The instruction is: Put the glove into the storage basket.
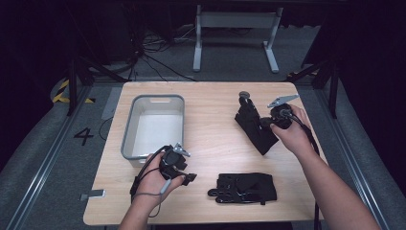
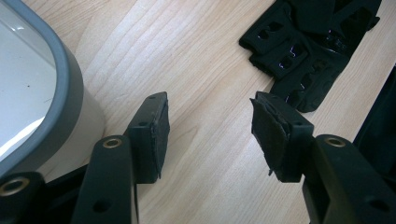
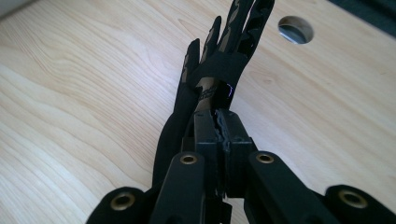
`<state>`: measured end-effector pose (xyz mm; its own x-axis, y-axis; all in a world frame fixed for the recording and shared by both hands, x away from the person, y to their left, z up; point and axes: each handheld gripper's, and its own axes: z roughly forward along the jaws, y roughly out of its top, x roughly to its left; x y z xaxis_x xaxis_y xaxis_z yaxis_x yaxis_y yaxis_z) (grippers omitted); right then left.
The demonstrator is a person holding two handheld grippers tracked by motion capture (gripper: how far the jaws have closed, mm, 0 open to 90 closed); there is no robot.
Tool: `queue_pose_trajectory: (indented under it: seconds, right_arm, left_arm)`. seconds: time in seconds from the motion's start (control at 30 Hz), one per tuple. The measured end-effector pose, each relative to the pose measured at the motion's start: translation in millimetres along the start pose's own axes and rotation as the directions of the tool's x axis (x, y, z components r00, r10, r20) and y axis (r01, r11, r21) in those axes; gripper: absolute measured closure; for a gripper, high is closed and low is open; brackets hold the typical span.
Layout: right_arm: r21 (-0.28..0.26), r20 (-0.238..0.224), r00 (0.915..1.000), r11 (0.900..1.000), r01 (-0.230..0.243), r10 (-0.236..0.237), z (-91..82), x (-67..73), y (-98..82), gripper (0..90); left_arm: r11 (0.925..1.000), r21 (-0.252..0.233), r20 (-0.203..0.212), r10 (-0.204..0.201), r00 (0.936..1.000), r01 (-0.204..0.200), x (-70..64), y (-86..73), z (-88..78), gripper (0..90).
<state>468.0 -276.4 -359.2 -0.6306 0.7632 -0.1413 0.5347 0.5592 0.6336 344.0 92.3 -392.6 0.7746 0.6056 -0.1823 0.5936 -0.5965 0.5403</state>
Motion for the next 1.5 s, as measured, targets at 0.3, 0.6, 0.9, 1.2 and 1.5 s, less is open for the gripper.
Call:
queue_pose_trajectory:
  seconds: [0.3, 0.6, 0.9, 1.2, 1.5]
  right_arm:
    - [0.026, -0.006, 0.9932, 0.993, 0.117, -0.117, -4.1, 26.1, -2.9, 88.0]
    - [0.010, -0.057, 0.9825, 0.984, 0.178, -0.178, -3.5, 50.0, -3.3, 87.8]
    - [0.010, 0.058, 0.9778, 0.980, 0.201, -0.201, -9.1, 35.7, 4.1, 87.8]
    - [0.014, -0.066, 0.9697, 0.971, 0.237, -0.235, -1.7, 66.0, -4.2, 84.3]
    - [-0.021, -0.240, 0.9568, 0.986, 0.164, -0.164, -12.0, 78.3, -11.4, 75.8]
  left_arm:
    - [1.0000, -0.005, -0.002, 0.002, 1.0000, -0.002, -1.4, 1.0, 0.6, 47.4]
    - [1.0000, -0.007, -0.004, 0.004, 1.0000, -0.004, -1.4, 1.0, -0.2, 47.4]
    - [1.0000, -0.007, -0.002, 0.006, 1.0000, -0.006, -1.4, 1.8, 1.0, 47.4]
    - [0.9999, -0.006, 0.000, 0.010, 0.9999, -0.010, -2.8, 2.4, 0.9, 47.3]
    - [0.9999, -0.003, -0.001, 0.012, 0.9999, -0.012, -2.7, 2.7, 1.6, 47.2]
